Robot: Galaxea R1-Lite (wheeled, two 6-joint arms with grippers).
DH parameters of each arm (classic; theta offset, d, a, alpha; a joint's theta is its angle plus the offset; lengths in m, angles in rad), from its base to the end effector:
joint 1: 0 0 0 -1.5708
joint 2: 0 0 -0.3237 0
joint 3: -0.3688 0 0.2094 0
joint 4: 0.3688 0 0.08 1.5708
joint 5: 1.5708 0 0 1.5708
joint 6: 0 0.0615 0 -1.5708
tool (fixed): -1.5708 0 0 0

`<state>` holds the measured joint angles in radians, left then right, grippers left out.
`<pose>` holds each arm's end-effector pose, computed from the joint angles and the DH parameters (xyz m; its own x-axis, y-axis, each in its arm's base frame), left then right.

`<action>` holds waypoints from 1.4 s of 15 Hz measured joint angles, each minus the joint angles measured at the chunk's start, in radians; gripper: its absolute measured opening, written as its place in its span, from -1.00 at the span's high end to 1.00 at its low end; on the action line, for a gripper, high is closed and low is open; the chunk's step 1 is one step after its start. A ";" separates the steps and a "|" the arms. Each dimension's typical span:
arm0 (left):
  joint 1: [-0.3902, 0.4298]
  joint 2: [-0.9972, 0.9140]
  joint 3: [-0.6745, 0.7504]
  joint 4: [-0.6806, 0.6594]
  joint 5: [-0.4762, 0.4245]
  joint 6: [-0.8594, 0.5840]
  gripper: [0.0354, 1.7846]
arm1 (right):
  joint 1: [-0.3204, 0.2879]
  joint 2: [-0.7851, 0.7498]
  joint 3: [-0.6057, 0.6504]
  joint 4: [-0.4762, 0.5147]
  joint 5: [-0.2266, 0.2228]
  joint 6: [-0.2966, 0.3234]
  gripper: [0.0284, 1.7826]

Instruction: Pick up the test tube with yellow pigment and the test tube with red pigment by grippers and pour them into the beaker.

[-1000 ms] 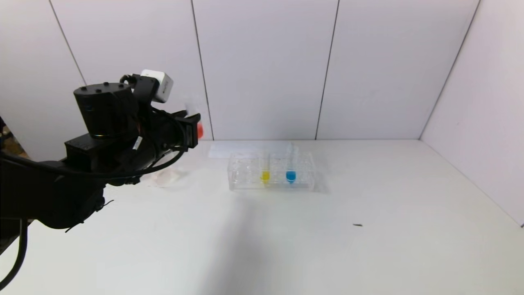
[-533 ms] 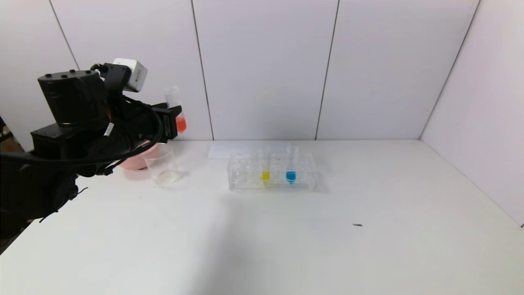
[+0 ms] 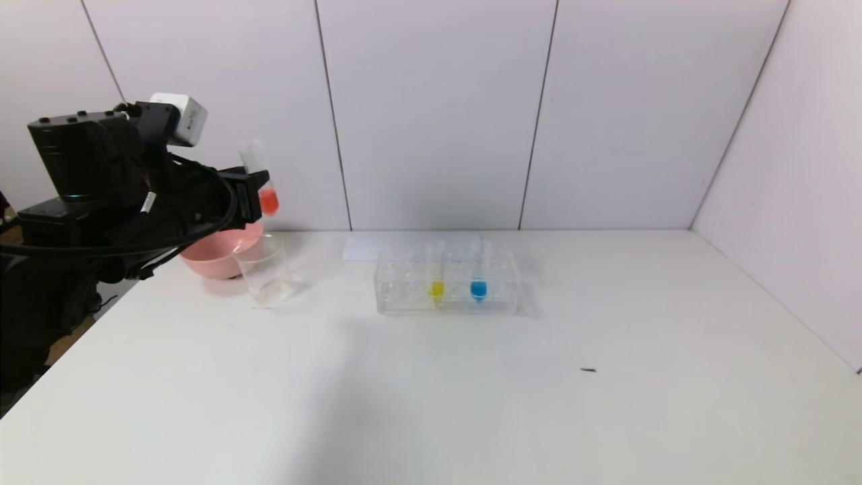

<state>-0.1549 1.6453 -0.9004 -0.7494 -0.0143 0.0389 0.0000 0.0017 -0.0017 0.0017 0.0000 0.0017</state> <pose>0.3559 -0.0565 0.2465 0.9857 -0.1684 0.0045 0.1681 0.9850 0.0390 0.0131 0.0000 0.0758 1.0000 0.0000 -0.0017 0.0000 1.0000 0.0017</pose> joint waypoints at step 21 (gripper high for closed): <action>0.289 0.011 0.036 0.009 -0.202 0.008 0.54 | 0.000 0.000 0.000 0.000 0.000 0.000 -0.91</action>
<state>0.1345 1.6568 -0.8649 -0.7409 -0.2160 0.0470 0.0000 0.0019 -0.0013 0.0017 0.0000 0.0013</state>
